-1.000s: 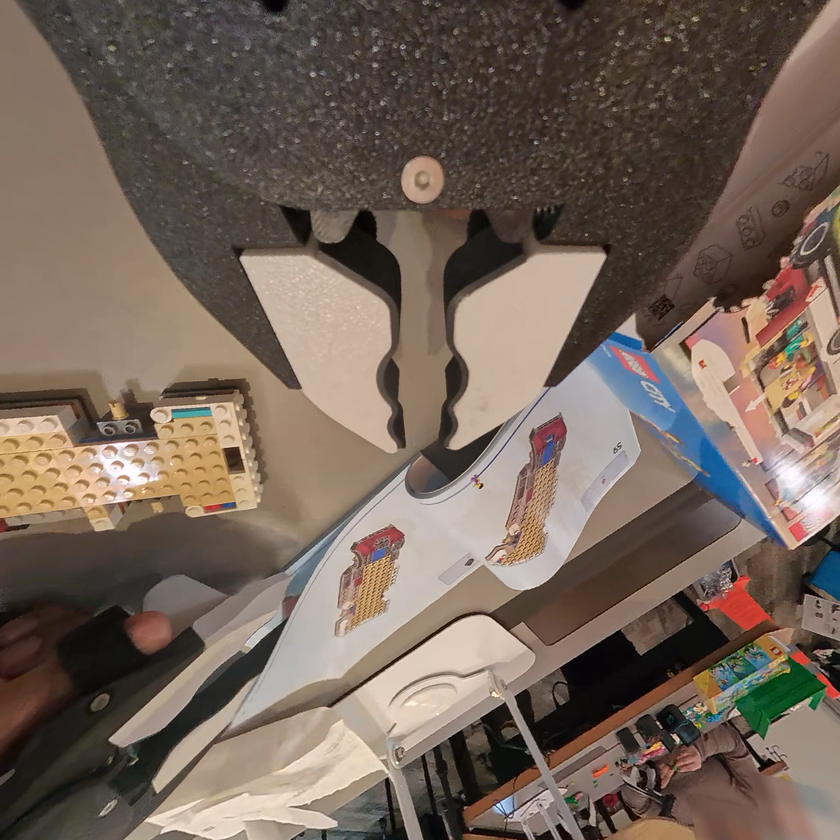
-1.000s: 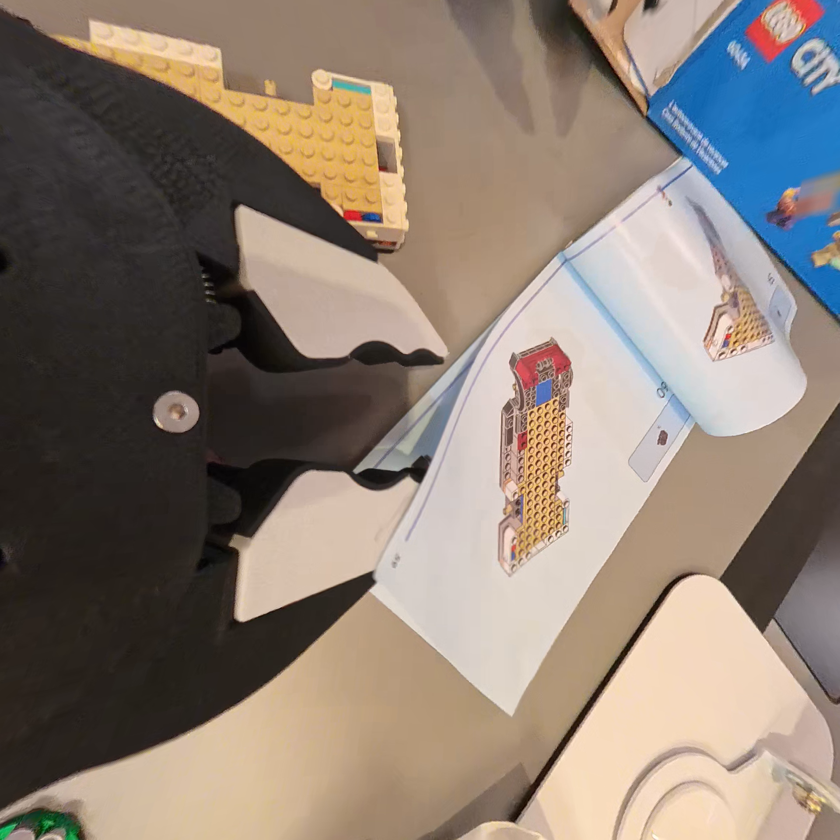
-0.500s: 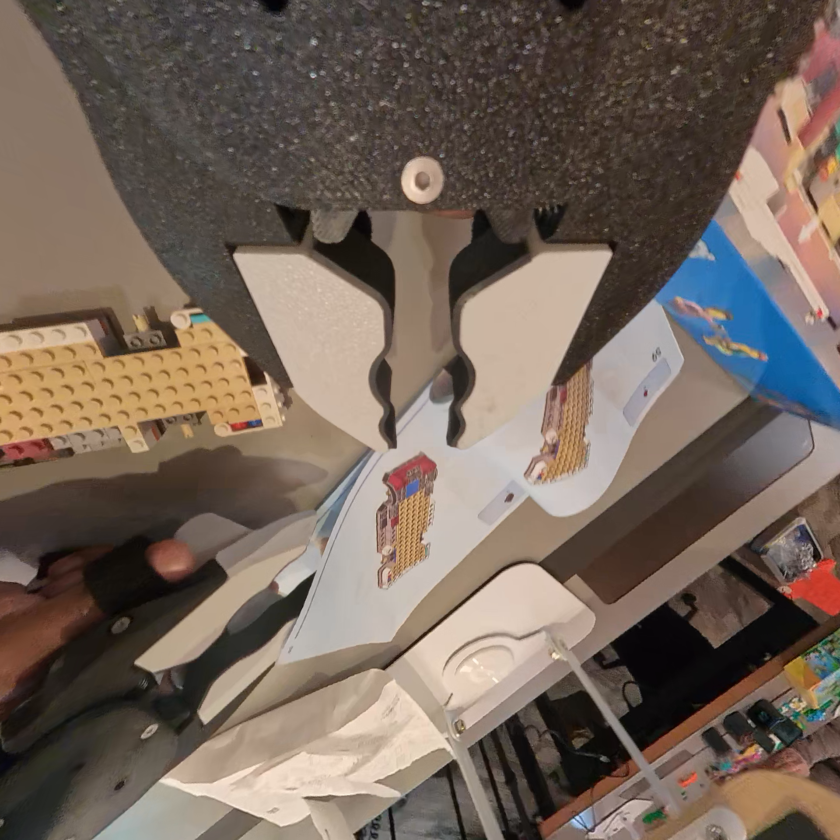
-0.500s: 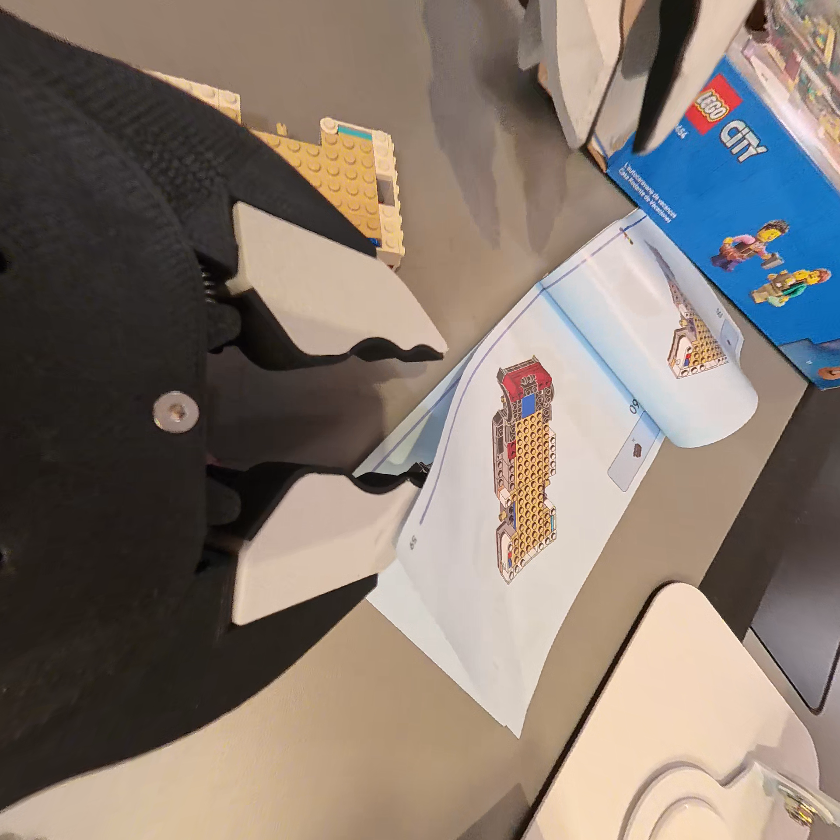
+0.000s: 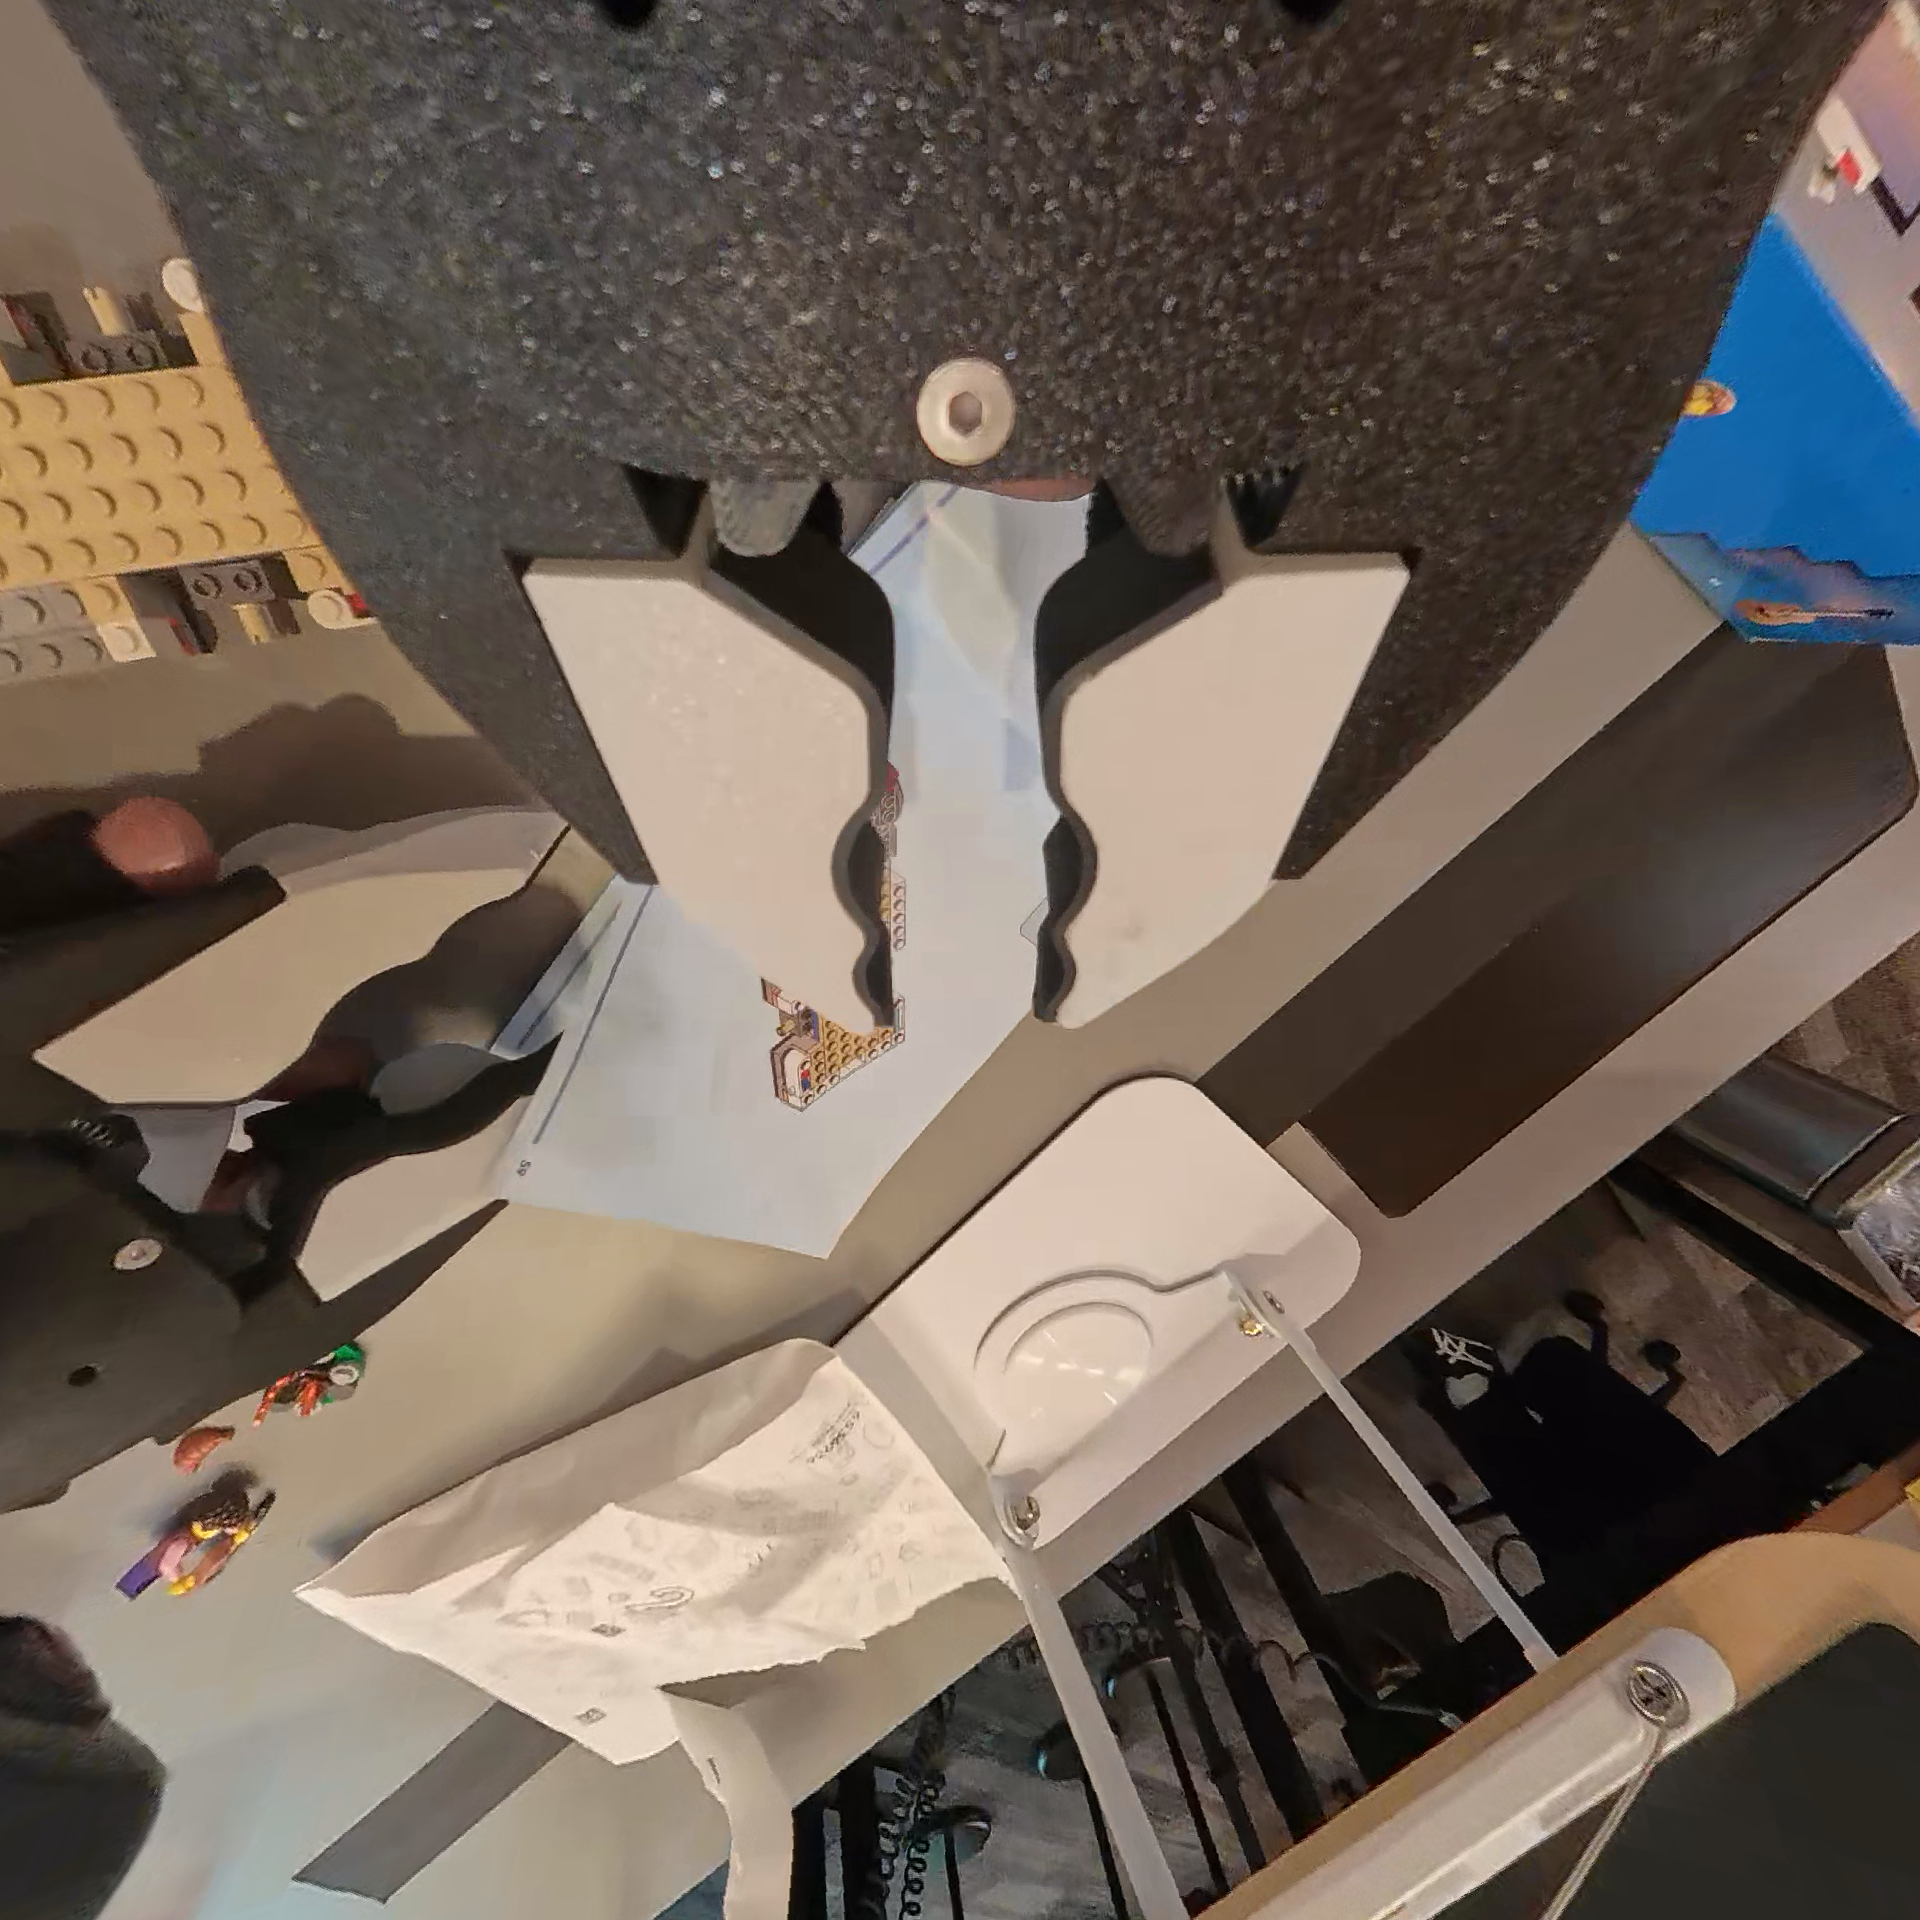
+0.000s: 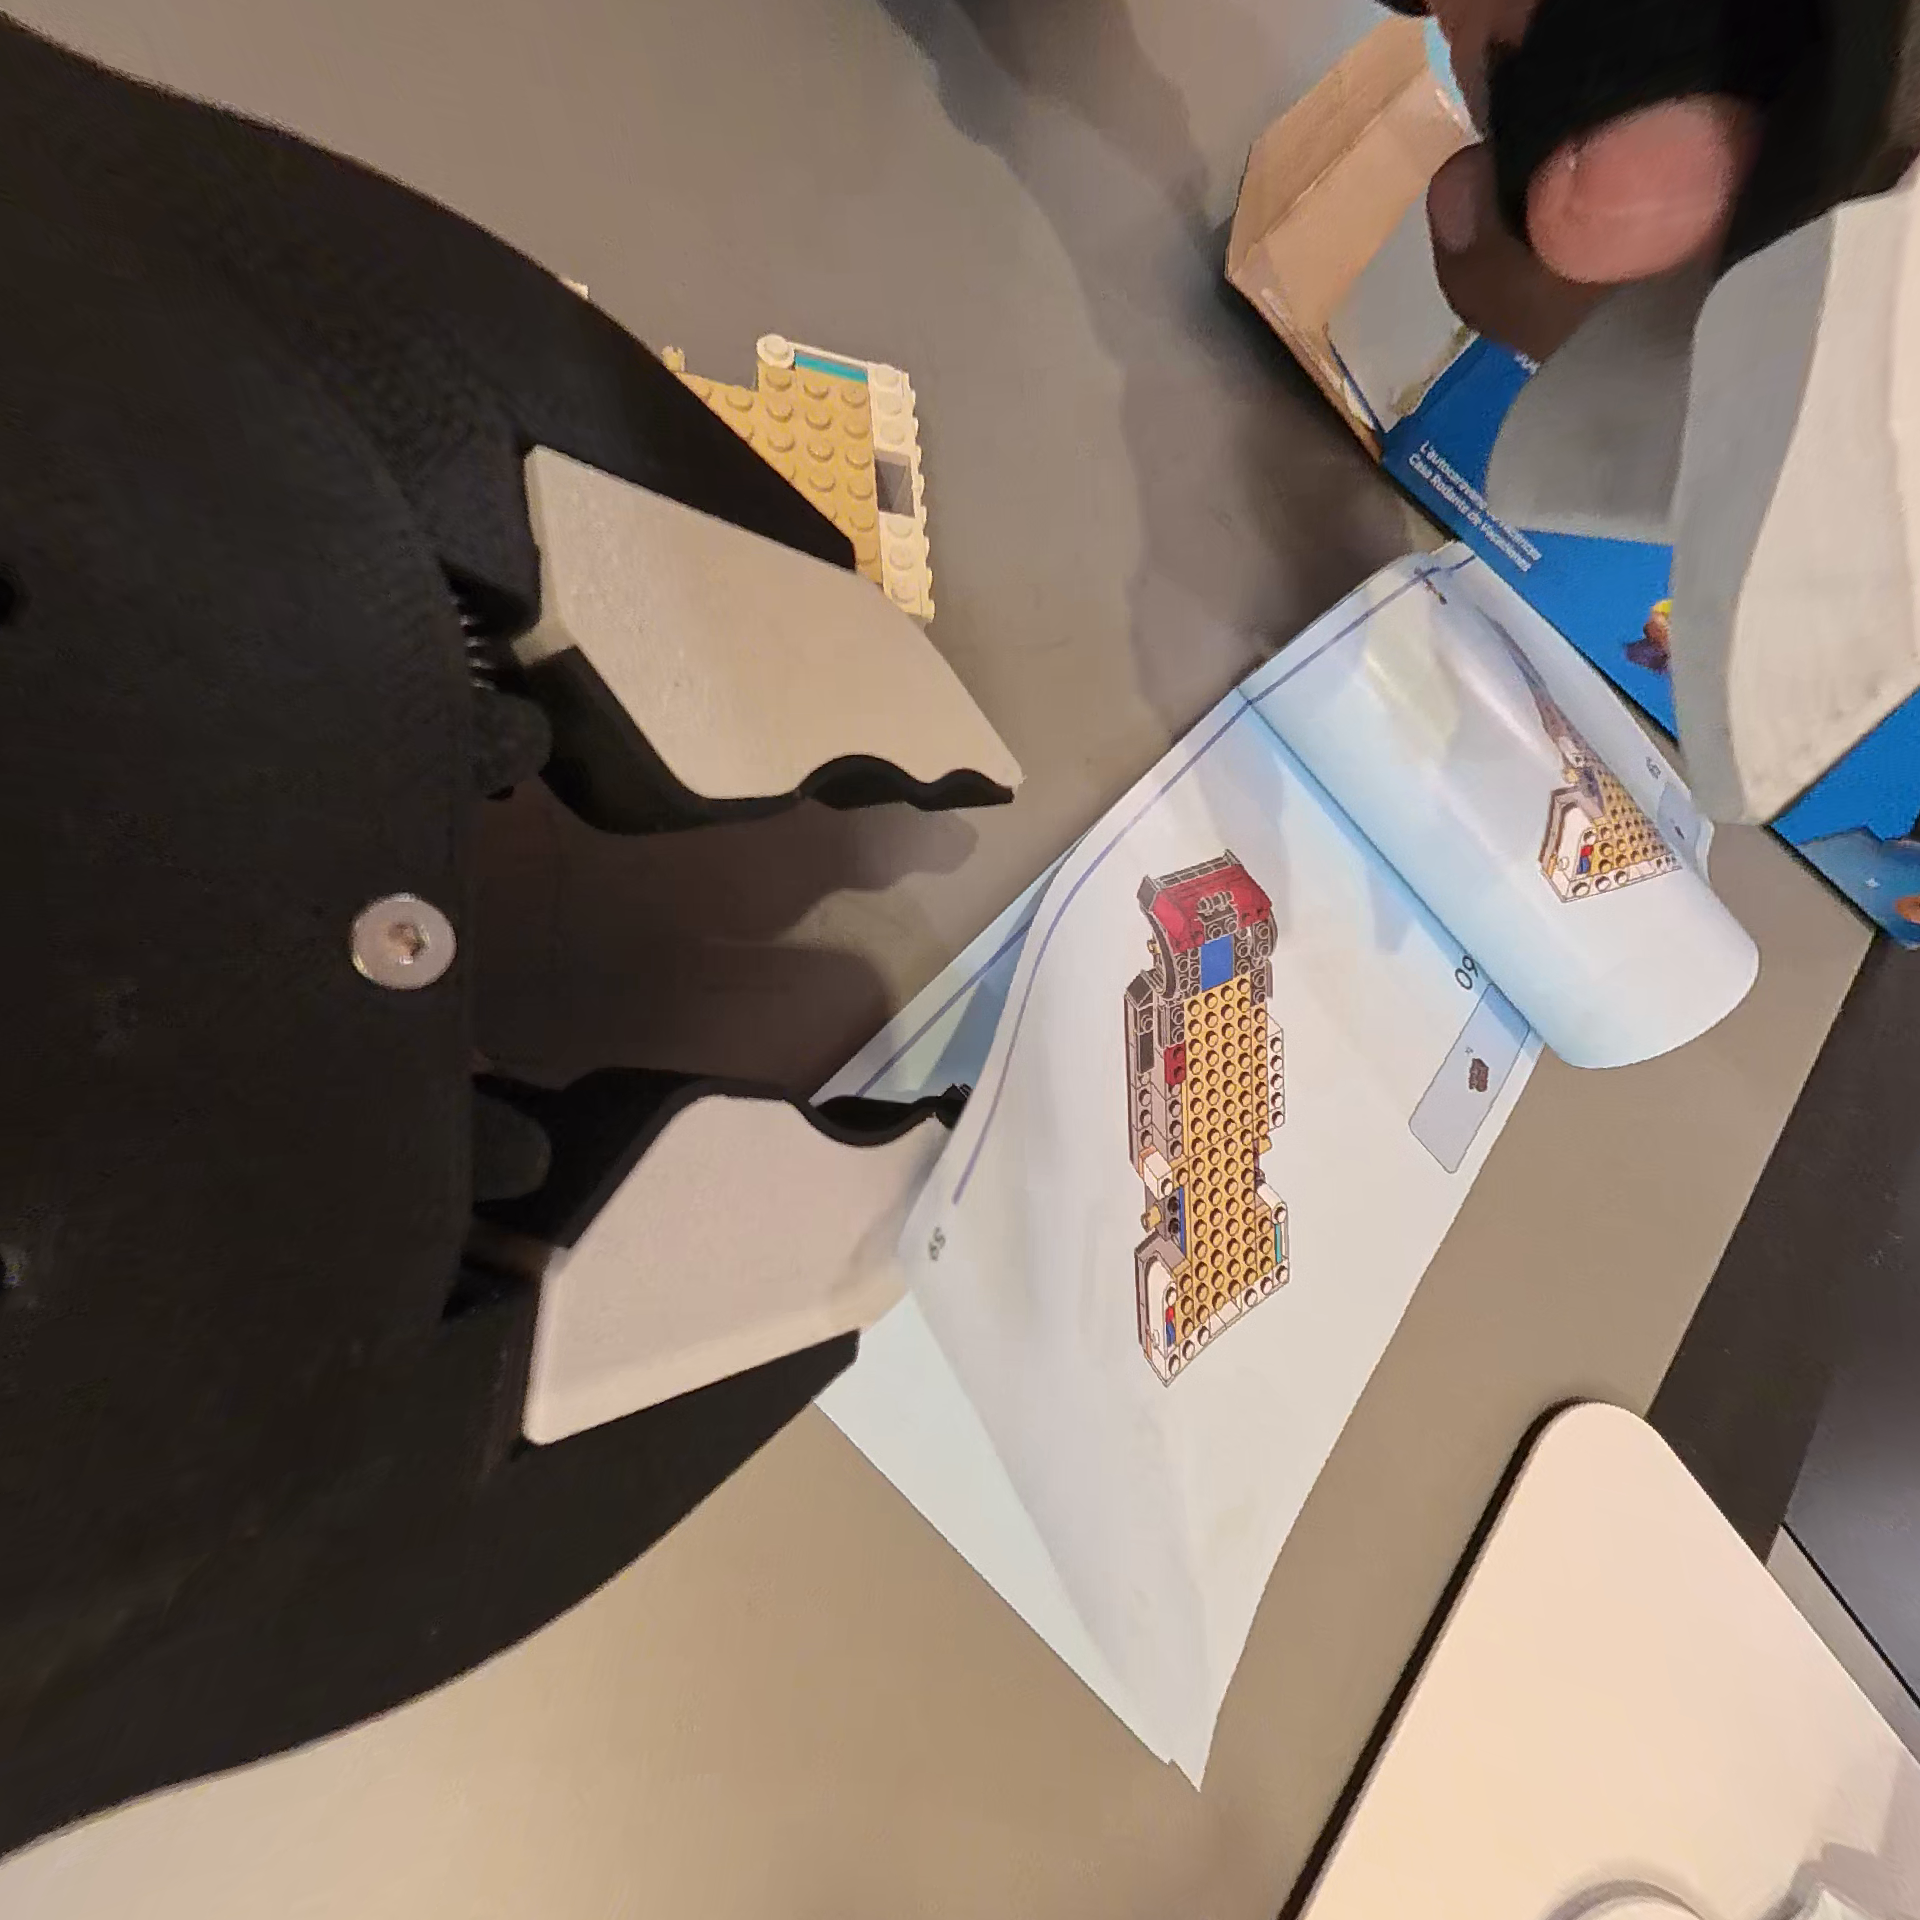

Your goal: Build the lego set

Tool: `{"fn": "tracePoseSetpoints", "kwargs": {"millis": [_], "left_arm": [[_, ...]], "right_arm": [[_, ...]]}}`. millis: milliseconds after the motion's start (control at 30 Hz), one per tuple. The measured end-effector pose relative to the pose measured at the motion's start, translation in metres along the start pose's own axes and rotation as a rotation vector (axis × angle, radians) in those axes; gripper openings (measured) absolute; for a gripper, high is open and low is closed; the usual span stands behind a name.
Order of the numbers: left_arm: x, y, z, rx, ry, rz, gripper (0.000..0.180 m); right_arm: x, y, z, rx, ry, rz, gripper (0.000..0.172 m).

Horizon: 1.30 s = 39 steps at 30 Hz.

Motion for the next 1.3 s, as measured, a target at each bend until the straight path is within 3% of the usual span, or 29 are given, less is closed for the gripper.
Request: {"fn": "tracePoseSetpoints", "kwargs": {"millis": [433,1300], "left_arm": [[-0.011,0.006,-0.013,-0.014,-0.034,-0.016,0.027],[-0.076,0.010,-0.089,0.106,-0.188,-0.165,0.027]], "right_arm": [[-0.001,0.000,0.001,-0.006,0.003,-0.009,0.053],[-0.004,0.001,0.004,-0.039,0.014,-0.033,0.050]]}}
Point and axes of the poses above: each gripper's, where its closed fingertips meet, z out along the fingers, y out of its underside, x = y × z across the jaws, the point moved 8 cm from there along -z, back along the fingers, and after that the axes turned 6 degrees about -x, right-handed, at the moved point
